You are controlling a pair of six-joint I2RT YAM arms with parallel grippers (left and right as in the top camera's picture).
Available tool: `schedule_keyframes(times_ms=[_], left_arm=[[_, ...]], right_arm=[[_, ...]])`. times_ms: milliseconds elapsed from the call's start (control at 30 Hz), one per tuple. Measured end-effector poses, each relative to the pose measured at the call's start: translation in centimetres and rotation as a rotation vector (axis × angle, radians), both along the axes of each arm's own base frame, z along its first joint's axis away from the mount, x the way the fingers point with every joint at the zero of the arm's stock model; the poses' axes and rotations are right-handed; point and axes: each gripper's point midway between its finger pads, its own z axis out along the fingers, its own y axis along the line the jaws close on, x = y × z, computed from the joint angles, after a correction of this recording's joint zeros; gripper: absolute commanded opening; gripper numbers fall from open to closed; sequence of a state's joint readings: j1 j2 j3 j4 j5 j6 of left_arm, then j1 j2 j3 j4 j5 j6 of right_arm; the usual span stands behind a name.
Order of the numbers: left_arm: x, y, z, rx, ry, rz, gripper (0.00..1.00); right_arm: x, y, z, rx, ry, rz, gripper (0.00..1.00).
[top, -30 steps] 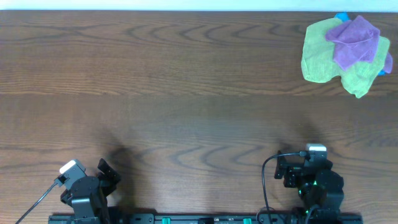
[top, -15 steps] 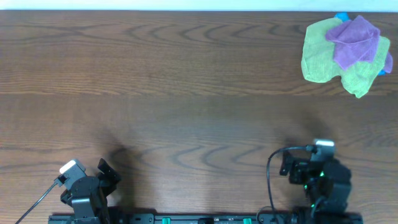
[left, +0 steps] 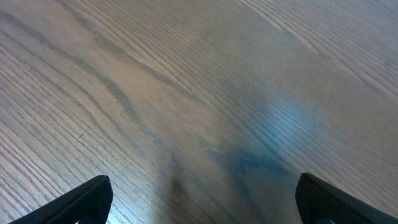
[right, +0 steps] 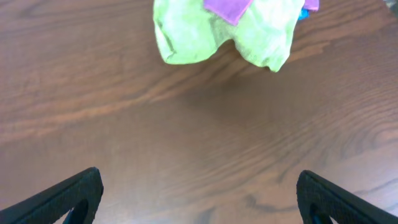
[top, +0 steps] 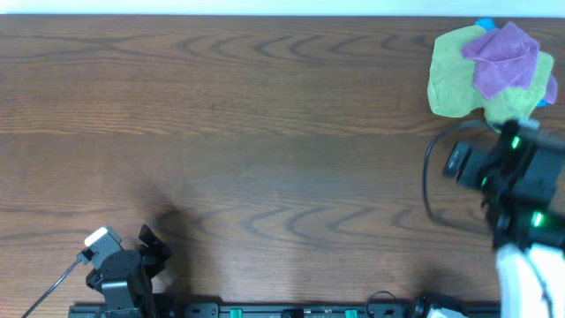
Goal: Fold the cloth
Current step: 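Reach the right gripper to the purple cloth atop the green cloth and grasp it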
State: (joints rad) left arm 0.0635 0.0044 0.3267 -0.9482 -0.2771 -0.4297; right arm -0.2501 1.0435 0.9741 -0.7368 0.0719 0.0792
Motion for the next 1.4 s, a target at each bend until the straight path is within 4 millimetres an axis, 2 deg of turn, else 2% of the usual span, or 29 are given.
schedule_keyframes(times_ms=[267,433,633,900,1067,1233,1400], left_arm=[[0.0,0.0,0.0,0.000,-0.001,0.000,0.95],[0.0,0.0,0.0,0.000,-0.001,0.000,0.95],[0.0,0.0,0.0,0.000,-0.001,0.000,0.95],[0.0,0.0,0.0,0.000,-0.001,0.000,0.95],[0.0,0.0,0.0,0.000,-0.001,0.000,0.95],[0.0,0.0,0.0,0.000,-0.001,0.000,0.95],[0.0,0.0,0.0,0.000,-0.001,0.000,0.95]], right_arm=[[6.8,-4.5,1.1,0.031,0.064,-0.067,0.99],[9.6,-6.6,0.9,0.043,0.072,-0.092,0.99],[11.6,-7.7,0.8,0.037,0.041,-0.096,0.99],[11.6,-8.8,1.2,-0.004,0.026,-0.148,0.99],[12.7,-9.5,2.5,0.008,-0.058,-0.191,0.99],[14.2,-11.2,3.9,0.063,-0.184,-0.217,0.99],[15.9,-13.0,3.0,0.141,-0.202,-0.213,0.99]])
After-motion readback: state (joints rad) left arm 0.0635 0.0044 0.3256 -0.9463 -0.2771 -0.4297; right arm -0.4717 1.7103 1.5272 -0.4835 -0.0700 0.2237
